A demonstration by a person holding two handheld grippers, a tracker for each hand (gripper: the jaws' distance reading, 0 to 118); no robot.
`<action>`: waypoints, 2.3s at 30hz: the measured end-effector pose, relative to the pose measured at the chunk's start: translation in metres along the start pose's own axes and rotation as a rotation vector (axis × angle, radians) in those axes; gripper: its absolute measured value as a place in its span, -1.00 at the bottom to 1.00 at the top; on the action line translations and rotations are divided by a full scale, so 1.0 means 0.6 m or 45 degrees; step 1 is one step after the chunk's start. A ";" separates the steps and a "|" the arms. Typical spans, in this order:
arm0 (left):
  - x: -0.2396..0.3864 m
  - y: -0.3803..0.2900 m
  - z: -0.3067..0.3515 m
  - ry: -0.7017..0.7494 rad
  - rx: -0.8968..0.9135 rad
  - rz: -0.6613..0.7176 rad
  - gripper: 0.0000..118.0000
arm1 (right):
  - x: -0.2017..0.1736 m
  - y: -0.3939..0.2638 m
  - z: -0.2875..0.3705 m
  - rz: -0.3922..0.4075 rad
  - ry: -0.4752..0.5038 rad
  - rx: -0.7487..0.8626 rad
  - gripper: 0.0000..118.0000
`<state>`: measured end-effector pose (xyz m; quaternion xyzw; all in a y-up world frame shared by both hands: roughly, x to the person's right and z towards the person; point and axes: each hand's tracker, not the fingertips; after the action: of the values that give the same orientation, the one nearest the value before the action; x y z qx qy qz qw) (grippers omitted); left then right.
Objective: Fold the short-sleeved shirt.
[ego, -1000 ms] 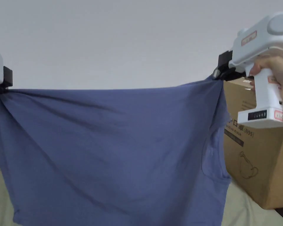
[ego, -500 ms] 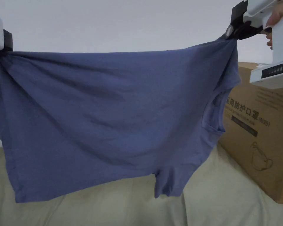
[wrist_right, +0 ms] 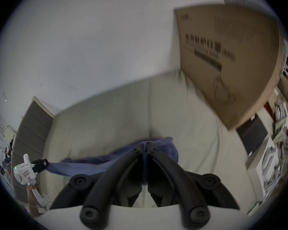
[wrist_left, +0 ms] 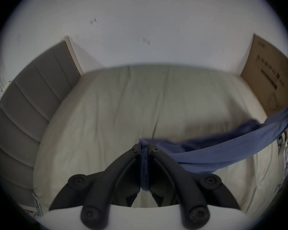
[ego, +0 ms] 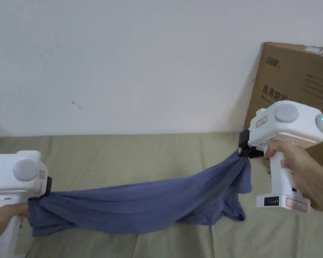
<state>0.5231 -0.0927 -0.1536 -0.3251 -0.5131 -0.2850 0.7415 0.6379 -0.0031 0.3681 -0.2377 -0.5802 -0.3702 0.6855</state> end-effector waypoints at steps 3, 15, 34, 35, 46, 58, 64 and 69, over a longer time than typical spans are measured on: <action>-0.005 -0.058 -0.028 -0.028 -0.089 0.058 -0.89 | 0.038 -0.078 -0.054 -0.030 -0.023 -0.116 -0.95; -0.068 -0.247 0.193 -0.152 0.000 0.127 -0.89 | 0.157 -0.309 0.062 -0.078 0.089 -0.191 -0.95; -0.112 -0.641 0.386 -0.096 -0.091 -0.019 -0.88 | 0.243 -0.718 0.351 -0.083 0.073 -0.248 -0.95; -0.111 -0.651 0.386 -0.093 -0.096 -0.008 -0.86 | 0.241 -0.725 0.346 -0.082 0.064 -0.248 -0.95; -0.135 -0.675 0.484 -0.062 -0.036 0.091 0.30 | 0.207 -0.721 0.386 -0.024 -0.054 -0.100 -0.04; -0.184 -0.713 0.490 -0.105 -0.052 0.248 -0.99 | 0.168 -0.797 0.408 -0.031 -0.001 -0.168 -0.99; -0.168 -0.714 0.456 -0.094 -0.013 0.283 0.71 | 0.168 -0.789 0.400 0.008 -0.007 -0.187 -0.99; -0.228 -0.694 0.356 -0.087 -0.084 0.328 -0.18 | 0.172 -0.791 0.384 -0.005 -0.010 -0.224 -0.99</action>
<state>0.0426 -0.1759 -0.1483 -0.4220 -0.4825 -0.1929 0.7429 0.1291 -0.1439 0.4684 -0.2973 -0.5485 -0.4202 0.6590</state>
